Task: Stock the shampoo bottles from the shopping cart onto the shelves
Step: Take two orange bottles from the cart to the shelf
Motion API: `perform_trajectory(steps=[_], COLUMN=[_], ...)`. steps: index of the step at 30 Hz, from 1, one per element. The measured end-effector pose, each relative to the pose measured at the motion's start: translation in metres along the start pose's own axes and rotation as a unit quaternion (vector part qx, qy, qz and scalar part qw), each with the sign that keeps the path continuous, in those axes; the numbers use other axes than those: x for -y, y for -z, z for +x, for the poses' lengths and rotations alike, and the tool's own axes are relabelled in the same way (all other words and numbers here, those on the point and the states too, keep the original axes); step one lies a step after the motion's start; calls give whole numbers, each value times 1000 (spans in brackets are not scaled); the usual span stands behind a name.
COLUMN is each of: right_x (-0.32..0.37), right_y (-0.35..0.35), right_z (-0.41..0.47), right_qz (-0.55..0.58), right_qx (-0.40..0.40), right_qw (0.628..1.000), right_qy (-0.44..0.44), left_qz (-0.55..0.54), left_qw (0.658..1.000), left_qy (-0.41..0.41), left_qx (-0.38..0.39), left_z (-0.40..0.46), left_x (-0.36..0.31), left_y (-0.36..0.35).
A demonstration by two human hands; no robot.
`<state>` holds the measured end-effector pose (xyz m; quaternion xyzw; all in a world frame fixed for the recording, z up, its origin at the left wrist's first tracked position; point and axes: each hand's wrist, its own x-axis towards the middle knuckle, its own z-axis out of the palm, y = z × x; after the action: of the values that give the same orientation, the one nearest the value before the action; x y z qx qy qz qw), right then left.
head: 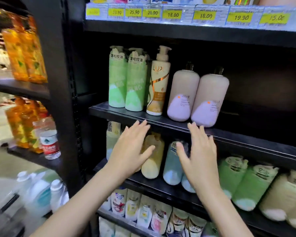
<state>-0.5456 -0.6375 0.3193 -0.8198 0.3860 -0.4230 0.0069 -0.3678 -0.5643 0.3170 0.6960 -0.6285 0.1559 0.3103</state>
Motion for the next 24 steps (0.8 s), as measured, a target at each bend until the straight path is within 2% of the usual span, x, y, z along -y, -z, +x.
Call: perform_trajectory(steps=[3,7,11,17,24], right_x=[52,118,189,307,416], right_y=[-43,-104,-148,-199,-247], right_z=[-49,-104,-166,-261,-338], right_qz=[23,56,75,108,99], right_qx=[87,275,402,502,567], right_qw=[992,953,901,836,788], right_qy=[91,113,141,197,219], left_qz=[111,173,223,188,152], left_qw=[993,971,932,874,834], left_qy=[14,122,224,387,465], left_qx=[33,111,178,224,254], left_z=[-69,-169,-283,-438,-532], left_x=[41,103,152,208,264], left_y=[18,51,106,179,225])
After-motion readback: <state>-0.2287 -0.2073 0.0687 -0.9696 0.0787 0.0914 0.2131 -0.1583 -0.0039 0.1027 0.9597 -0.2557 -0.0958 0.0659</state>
